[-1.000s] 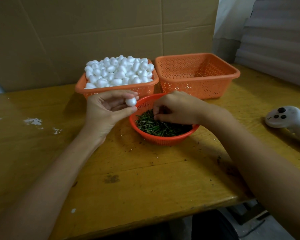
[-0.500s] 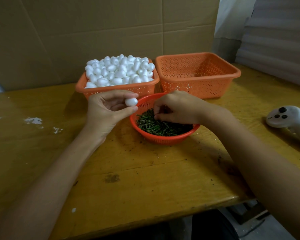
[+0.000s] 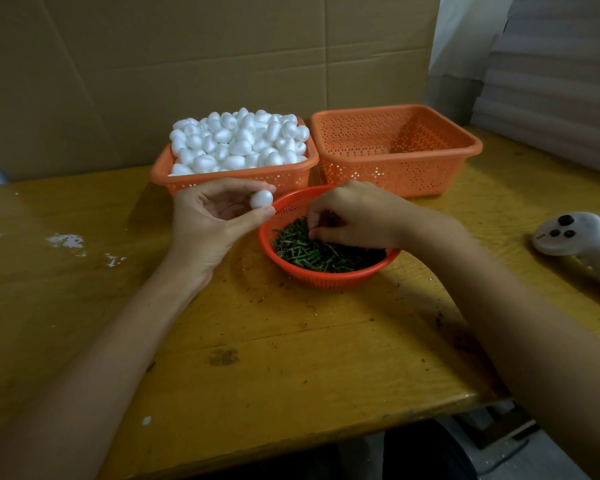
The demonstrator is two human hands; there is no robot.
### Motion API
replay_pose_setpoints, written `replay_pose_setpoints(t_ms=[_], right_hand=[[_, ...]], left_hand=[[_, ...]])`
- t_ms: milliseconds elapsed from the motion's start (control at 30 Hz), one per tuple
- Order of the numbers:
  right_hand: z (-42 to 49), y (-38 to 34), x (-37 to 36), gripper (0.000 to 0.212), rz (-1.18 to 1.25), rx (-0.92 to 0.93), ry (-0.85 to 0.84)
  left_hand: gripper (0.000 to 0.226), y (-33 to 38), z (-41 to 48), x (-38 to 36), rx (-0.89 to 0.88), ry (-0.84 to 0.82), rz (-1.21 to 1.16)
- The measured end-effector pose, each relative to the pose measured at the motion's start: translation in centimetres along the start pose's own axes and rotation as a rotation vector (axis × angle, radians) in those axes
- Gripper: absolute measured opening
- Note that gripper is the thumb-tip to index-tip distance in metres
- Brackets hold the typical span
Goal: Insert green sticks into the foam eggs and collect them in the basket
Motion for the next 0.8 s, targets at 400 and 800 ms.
replay_pose_setpoints(t_ms=[400, 800], right_hand=[[-0.03, -0.04, -0.01, 0.010, -0.006, -0.007, -0.004], [-0.05, -0.20, 0.02, 0.011, -0.016, -0.010, -0.016]], left_hand=[[0.029, -0.15, 0.08, 0.16, 0.018, 0.008, -0.040], [0.041, -0.24, 0.15, 0.08, 0.051, 0.019, -0.118]])
Point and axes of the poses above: each hand's wrist, its own z-axis towards the middle knuckle, its own x-axis out of the back of the hand, y = z × x, the point moved 7 cm from there along z, towards the middle knuckle, and after that the axes turned 1 degree about z, right-handed, at the moved point
